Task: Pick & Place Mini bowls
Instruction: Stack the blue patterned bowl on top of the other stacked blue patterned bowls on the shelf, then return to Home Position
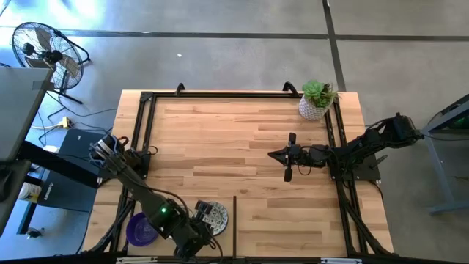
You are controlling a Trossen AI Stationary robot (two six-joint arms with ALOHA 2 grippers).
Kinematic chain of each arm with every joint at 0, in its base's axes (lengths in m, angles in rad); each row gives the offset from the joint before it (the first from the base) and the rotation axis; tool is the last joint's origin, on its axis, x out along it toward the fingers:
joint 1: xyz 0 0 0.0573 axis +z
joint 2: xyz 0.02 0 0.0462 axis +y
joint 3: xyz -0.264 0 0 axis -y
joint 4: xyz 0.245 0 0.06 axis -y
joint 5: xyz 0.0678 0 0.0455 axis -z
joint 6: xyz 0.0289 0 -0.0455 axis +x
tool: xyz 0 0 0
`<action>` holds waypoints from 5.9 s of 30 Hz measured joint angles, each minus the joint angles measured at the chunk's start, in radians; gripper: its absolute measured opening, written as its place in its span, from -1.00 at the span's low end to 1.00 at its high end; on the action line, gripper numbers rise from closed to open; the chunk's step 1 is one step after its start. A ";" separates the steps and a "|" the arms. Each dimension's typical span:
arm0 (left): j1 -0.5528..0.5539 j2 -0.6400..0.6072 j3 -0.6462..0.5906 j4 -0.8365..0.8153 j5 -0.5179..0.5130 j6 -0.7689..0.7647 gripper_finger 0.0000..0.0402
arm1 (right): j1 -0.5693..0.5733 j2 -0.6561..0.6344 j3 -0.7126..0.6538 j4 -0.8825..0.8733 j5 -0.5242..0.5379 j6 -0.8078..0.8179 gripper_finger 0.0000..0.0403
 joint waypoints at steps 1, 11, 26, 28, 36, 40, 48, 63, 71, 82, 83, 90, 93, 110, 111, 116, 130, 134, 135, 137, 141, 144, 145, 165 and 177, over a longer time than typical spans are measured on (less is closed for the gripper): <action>0.000 0.000 -0.008 0.011 0.000 0.000 -1.00 | 0.000 0.000 0.000 0.000 0.000 0.000 -1.00; 0.001 -0.005 -0.052 0.037 -0.017 0.004 -1.00 | 0.000 0.000 0.000 0.001 0.000 0.001 -0.99; 0.139 -0.278 -0.333 0.384 -0.001 0.161 -1.00 | 0.000 0.000 0.000 -0.002 0.000 -0.016 -1.00; 0.189 -0.339 -0.420 0.475 0.039 0.198 -1.00 | 0.000 0.000 0.000 -0.005 0.000 -0.020 -0.99; 0.409 -0.549 -0.730 0.756 0.073 0.348 -1.00 | 0.000 0.000 0.000 -0.016 -0.004 -0.025 -1.00; 0.532 -0.635 -0.880 0.940 0.146 0.398 -1.00 | 0.000 -0.002 0.000 -0.015 -0.002 -0.040 -1.00; 0.788 -0.757 -1.115 1.170 0.290 0.397 -1.00 | -0.001 -0.108 0.000 -0.150 -0.011 -0.063 -1.00; 1.028 -0.930 -1.351 1.332 0.375 0.367 -1.00 | -0.176 -0.752 0.000 -0.894 -0.162 -0.042 -1.00; 1.096 -1.033 -1.425 1.322 0.387 0.359 -1.00 | -0.236 -1.093 0.000 -1.207 -0.146 -0.042 -1.00; 1.190 -1.267 -1.531 1.239 0.395 0.318 -1.00 | -0.238 -1.331 -0.048 -1.282 -0.149 -0.079 -1.00; 1.197 -1.289 -1.535 1.224 0.404 0.313 -1.00 | -0.241 -1.334 -0.050 -1.275 -0.171 -0.075 -1.00; 1.225 -1.477 -1.539 1.047 0.400 0.311 -1.00 | -0.328 -1.340 -0.060 -1.242 -0.287 -0.088 -1.00; 1.225 -1.568 -1.539 0.981 0.385 0.311 -1.00 | -0.395 -1.339 -0.064 -1.191 -0.351 -0.101 -1.00; 1.224 -1.769 -1.552 0.843 0.271 0.266 -1.00 | -0.544 -1.326 -0.118 -1.085 -0.323 -0.015 -1.00; 1.224 -1.767 -1.552 0.848 0.269 0.266 -1.00 | -0.538 -1.326 -0.118 -1.087 -0.295 -0.015 -1.00; 1.224 -1.767 -1.553 0.847 0.263 0.256 -1.00 | -0.506 -1.326 -0.118 -1.073 -0.179 0.002 -1.00; 1.224 -1.766 -1.553 0.844 0.242 0.235 -1.00 | -0.482 -1.326 -0.119 -1.077 -0.206 0.012 -1.00; 1.224 -1.766 -1.553 0.844 0.242 0.235 -1.00 | -0.482 -1.325 -0.119 -1.076 -0.209 0.012 -1.00; 1.224 -1.766 -1.553 0.844 0.242 0.235 -1.00 | -0.482 -1.325 -0.119 -1.076 -0.209 0.012 -1.00; 1.224 -1.766 -1.554 0.844 0.242 0.235 -1.00 | -0.482 -1.325 -0.119 -1.076 -0.209 0.012 -1.00; 1.224 -1.766 -1.554 0.844 0.242 0.235 -1.00 | -0.482 -1.325 -0.119 -1.076 -0.210 0.012 -1.00; 1.224 -1.766 -1.554 0.844 0.242 0.235 -1.00 | -0.482 -1.325 -0.119 -1.076 -0.210 0.012 -1.00; 1.224 -1.766 -1.554 0.844 0.242 0.235 -1.00 | -0.482 -1.325 -0.119 -1.076 -0.210 0.012 -1.00; 1.224 -1.766 -1.554 0.844 0.242 0.235 -1.00 | -0.483 -1.325 -0.119 -1.075 -0.211 0.012 -1.00; 1.224 -1.766 -1.554 0.844 0.241 0.235 -1.00 | -0.483 -1.325 -0.119 -1.075 -0.211 0.012 -1.00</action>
